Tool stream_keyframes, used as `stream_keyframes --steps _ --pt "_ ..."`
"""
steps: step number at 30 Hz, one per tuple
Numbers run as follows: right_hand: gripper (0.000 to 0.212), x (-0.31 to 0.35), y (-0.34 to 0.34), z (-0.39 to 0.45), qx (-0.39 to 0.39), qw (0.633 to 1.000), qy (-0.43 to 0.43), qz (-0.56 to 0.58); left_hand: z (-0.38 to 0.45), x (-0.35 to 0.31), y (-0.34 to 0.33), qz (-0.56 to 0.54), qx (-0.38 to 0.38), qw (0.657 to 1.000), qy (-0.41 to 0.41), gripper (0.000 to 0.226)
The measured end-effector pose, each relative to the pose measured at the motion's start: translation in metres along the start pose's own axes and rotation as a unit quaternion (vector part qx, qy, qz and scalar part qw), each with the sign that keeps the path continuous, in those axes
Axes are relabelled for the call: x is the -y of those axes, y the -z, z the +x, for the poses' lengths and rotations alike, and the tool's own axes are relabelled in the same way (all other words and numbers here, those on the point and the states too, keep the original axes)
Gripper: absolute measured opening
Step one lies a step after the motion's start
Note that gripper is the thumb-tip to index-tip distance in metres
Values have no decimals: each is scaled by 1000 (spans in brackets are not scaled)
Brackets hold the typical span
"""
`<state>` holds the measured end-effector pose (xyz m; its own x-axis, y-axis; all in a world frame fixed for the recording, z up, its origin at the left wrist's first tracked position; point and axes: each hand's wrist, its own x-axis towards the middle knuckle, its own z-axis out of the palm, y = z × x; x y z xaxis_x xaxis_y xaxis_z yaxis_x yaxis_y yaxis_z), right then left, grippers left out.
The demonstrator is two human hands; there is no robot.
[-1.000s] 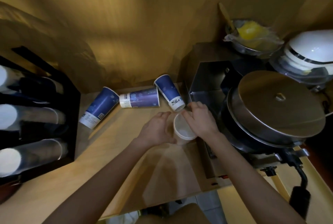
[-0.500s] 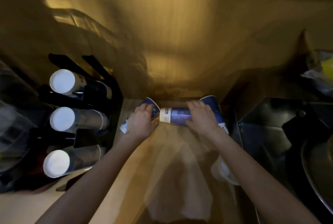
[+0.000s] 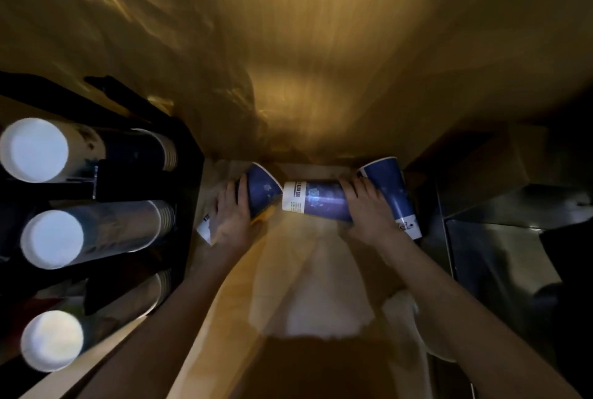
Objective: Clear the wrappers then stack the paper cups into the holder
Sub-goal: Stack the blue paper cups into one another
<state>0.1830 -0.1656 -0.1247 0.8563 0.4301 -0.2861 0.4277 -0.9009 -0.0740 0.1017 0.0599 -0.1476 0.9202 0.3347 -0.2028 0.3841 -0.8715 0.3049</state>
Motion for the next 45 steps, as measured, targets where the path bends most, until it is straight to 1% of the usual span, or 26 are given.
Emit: stream_keyframes --steps 4,6,8,10,12,14,16,18,20,25,27,30,33,37,41,43,45 --pt "81 -3 -5 3 -7 1000 8 -5 -4 4 -6 -33 -30 999 3 85" --pt "80 -4 -4 5 -6 1000 14 -7 -4 8 -4 -72 -37 997 3 86" --pt "79 -5 -1 5 -1 1000 9 6 -5 12 1 -132 -60 989 0 87" --pt "81 -6 2 3 2 1000 1 28 -12 11 11 -182 -99 978 -7 89" --pt "81 -8 4 -1 2 999 -8 53 -22 5 23 -208 -135 969 -17 90" --pt "84 -9 6 -6 9 997 -18 70 -35 -5 31 -231 -150 960 -45 90" --pt "92 -10 9 -10 17 996 -24 89 -49 -14 32 -282 -138 947 -68 91" --pt "99 -11 14 -15 18 990 -31 134 -63 -22 29 -332 -110 934 -74 93" --pt "102 -10 18 -21 10 983 -37 181 -77 -29 21 -354 -85 929 -73 92" --pt "93 -6 22 -39 -54 954 -57 291 -99 -37 0 -408 -83 907 -59 87" --pt "90 -3 26 -46 -76 938 -73 331 -102 -38 -6 -405 -82 909 -51 90" --pt "85 2 33 -54 -102 913 -96 384 -104 -40 -11 -396 -82 913 -43 89" --pt "77 5 48 -61 -136 886 -107 431 -103 -39 -13 -391 -77 916 -46 88" --pt "68 12 88 -72 -203 876 -65 433 -100 -36 -13 -390 -63 918 -42 86" --pt "65 23 137 -86 -278 857 7 435 -97 -35 -15 -397 -50 916 -41 86" --pt "65 29 154 -95 -291 847 52 441 -97 -35 -15 -398 -50 915 -40 85" --pt "68 35 165 -104 -268 853 92 438 -97 -34 -15 -393 -51 917 -46 85"
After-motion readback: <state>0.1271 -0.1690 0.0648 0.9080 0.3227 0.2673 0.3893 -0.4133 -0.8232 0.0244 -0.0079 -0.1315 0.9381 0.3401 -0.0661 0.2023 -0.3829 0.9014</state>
